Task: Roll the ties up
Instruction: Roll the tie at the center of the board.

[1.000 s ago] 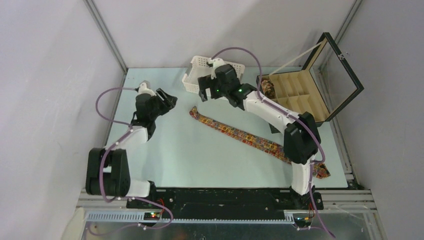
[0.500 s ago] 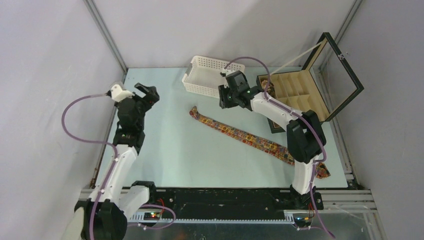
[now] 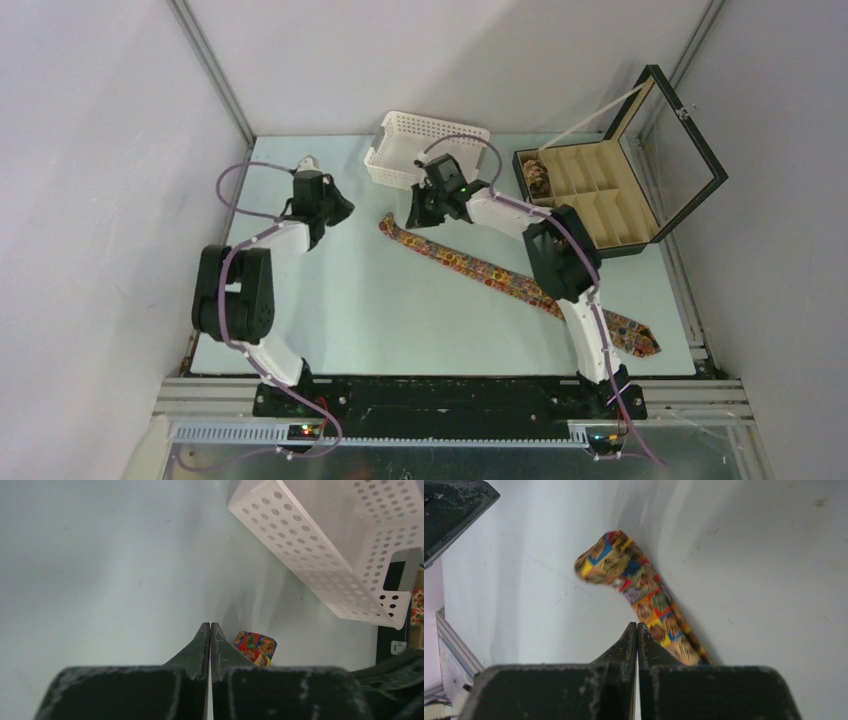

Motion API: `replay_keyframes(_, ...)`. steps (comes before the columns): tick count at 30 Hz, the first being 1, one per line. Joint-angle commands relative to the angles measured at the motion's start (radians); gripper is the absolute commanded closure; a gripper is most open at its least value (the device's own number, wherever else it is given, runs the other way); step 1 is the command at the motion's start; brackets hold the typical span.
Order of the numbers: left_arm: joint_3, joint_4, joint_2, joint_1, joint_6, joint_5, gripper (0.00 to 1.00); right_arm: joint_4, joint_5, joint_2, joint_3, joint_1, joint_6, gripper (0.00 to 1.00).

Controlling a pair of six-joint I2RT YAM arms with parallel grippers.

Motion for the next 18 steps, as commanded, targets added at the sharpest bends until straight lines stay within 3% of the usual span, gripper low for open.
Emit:
replay_keyframes(1,0.105,0.065,0.09,-0.029,-0.002,0.06,1.0,0.027,-0.041,0.099,0.123,0.016,0.072,1.0)
replay_keyframes(7,0.16,0.067,0.217,-0.039,0.001,0.086,1.0,0.065,-0.028,0.169,0.166,0.02,0.109,1.0)
replay_keyframes(18,0.163,0.081,0.269,-0.094,0.029,0.112,1.0,0.061,-0.035,0.244,0.233,0.018,0.125,1.0)
